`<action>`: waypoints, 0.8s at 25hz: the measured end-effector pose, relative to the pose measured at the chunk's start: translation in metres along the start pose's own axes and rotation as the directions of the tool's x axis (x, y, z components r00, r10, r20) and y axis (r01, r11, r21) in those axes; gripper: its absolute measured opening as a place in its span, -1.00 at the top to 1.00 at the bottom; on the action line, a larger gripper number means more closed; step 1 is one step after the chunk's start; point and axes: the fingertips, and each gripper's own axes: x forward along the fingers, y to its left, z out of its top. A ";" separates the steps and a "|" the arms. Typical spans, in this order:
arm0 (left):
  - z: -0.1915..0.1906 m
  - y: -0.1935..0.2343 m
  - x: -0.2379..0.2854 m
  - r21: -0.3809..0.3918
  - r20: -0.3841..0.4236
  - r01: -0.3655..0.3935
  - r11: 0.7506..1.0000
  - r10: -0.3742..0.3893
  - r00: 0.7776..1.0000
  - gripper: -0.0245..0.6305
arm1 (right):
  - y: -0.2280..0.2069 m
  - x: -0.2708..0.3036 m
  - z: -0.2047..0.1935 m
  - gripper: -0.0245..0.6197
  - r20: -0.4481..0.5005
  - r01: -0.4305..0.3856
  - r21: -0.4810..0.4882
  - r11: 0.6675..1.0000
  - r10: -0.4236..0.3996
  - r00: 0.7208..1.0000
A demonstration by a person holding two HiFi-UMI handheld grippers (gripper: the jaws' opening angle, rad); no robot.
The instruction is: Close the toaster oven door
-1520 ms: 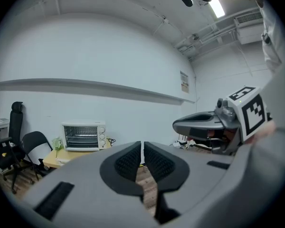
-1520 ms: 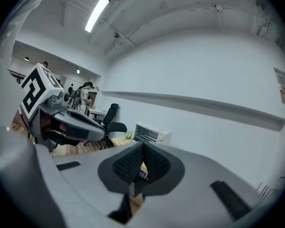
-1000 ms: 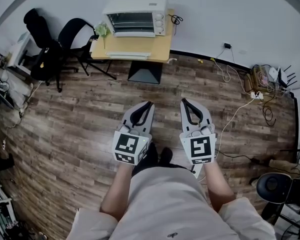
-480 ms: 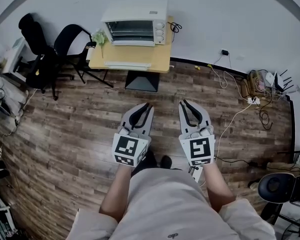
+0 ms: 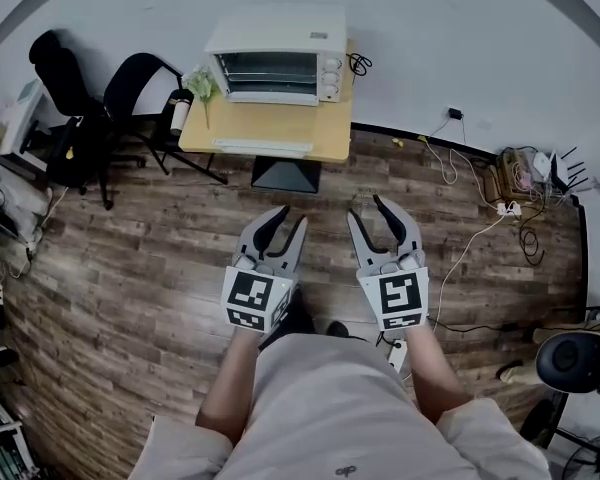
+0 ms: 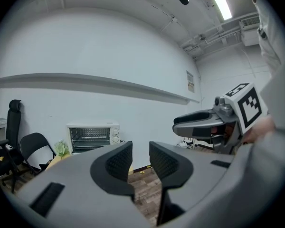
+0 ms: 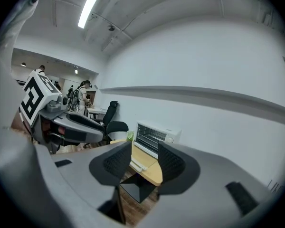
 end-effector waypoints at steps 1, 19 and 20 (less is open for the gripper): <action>0.000 0.006 0.003 0.001 0.000 0.005 1.000 -0.005 1.000 0.65 | -0.001 0.006 0.001 0.43 -0.003 0.006 0.003 1.000 -0.006 1.000; -0.035 0.073 0.048 0.020 -0.089 0.107 0.994 -0.105 0.991 0.65 | 0.006 0.081 -0.002 0.42 -0.091 0.101 0.029 0.994 -0.098 0.991; -0.040 0.073 0.050 0.021 -0.100 0.116 0.993 -0.113 0.989 0.65 | 0.007 0.082 -0.003 0.42 -0.099 0.104 0.030 0.994 -0.101 0.990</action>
